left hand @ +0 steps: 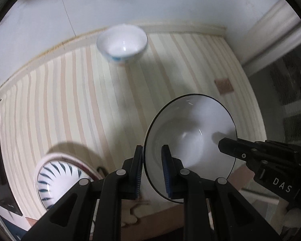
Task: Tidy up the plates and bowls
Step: 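Carry the black-rimmed bowl onto the other bowls and open both grippers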
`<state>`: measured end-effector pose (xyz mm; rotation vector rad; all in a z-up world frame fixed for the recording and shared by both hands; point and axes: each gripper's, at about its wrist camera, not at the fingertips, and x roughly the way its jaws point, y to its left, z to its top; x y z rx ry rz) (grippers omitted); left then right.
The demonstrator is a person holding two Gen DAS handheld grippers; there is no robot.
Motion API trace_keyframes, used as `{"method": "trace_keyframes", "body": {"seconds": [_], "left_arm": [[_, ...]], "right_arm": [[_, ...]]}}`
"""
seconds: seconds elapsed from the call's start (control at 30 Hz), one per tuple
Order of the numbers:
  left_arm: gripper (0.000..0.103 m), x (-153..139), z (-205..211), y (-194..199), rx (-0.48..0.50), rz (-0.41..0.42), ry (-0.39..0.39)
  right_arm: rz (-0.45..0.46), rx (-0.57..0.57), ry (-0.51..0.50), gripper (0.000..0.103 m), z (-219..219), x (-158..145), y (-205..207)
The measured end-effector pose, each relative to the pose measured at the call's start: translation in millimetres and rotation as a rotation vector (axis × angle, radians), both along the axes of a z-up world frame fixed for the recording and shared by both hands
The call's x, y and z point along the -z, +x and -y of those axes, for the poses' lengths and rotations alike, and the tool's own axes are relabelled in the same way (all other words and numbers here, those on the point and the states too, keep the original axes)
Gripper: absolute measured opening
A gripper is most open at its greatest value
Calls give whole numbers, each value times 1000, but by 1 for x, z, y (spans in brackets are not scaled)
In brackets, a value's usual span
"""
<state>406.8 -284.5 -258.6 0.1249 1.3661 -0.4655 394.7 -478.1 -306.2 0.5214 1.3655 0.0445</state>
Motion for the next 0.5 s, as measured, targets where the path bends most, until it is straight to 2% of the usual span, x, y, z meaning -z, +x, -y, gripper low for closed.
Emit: {"method": "trace_keyframes", "body": {"seconds": [0.23, 0.5], "left_arm": [[16, 37, 8, -18, 29, -55, 56], [16, 61, 13, -30, 55, -88, 96]], "right_arm": [[-71, 17, 8, 10, -6, 34, -27], [-118, 26, 11, 10, -4, 57, -36]]}}
